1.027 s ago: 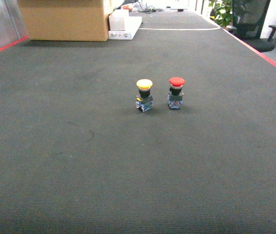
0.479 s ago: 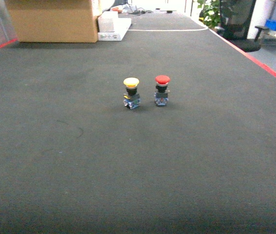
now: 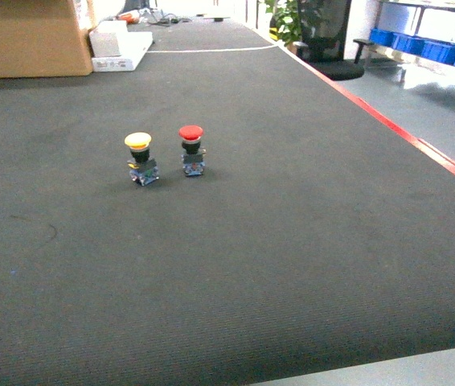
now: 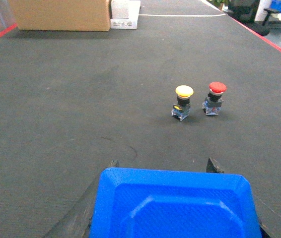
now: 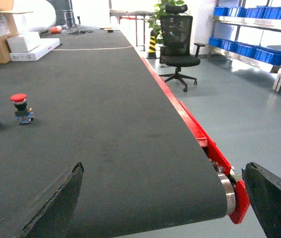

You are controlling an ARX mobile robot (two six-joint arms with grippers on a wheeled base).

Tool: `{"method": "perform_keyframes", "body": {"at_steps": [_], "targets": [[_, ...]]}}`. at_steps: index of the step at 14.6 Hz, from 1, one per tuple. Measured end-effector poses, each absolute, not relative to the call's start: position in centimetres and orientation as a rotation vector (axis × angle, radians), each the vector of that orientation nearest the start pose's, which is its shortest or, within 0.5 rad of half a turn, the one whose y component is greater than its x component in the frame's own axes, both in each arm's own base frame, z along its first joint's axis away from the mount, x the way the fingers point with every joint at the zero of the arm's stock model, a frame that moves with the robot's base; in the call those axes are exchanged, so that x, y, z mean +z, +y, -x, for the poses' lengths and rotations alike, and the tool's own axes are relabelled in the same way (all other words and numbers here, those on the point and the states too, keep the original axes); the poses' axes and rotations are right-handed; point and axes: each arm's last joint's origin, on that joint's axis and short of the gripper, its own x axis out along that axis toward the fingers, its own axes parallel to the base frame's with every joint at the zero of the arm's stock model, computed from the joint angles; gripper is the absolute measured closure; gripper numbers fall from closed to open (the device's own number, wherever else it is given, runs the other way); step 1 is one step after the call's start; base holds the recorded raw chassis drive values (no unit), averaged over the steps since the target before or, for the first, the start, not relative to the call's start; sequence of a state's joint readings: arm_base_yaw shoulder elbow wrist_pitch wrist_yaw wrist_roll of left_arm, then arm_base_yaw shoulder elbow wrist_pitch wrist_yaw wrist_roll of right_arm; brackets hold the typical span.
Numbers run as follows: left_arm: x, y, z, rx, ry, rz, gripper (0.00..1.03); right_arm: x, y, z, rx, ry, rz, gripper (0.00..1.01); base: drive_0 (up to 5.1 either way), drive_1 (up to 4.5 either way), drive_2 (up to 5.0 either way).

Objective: Pick blue part to blue bin on bottom shelf

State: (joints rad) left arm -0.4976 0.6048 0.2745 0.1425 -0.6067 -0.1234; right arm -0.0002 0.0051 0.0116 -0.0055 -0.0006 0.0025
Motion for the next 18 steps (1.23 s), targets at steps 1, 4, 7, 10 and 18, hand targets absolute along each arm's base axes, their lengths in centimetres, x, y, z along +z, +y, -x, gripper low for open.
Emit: {"method": "perform_keyframes", "body": {"at_steps": [1,4,7,10,18], "targets": [[21.38,-5.42,-13.44,0.118,0.153,0.024,0.59,16.65,0.00,-9.73,0.000,-0.001,-0.002,0.03,-1.6,-1.64,-1.6],[21.38,-5.43,-13.44,0.118,0.153,0.025,0.59,16.66,0.00,-9.73,0.000,-0.001,-0.002,0.03,-1.6,-1.64,-1.6],[21.38,-5.43,-13.44,0.118,0.153,0.025,0.59,16.66,0.00,-9.73,0.000,-0.001,-0.002,0.03,-1.6,-1.57,-1.6],[21.38,-5.43,-13.44,0.118,0.153,0.025,0.59,16.65,0.00,-9.73,0.000,-0.001,-0.002,0.03,-1.6,-1.58,-1.6],[21.38,-5.42,-13.44,0.118,0.153,0.025,0.59,16.65,0.00,-9.73,0.000,-0.001,-0.002,0.03,-1.6,-1.56,-1.6]]}}
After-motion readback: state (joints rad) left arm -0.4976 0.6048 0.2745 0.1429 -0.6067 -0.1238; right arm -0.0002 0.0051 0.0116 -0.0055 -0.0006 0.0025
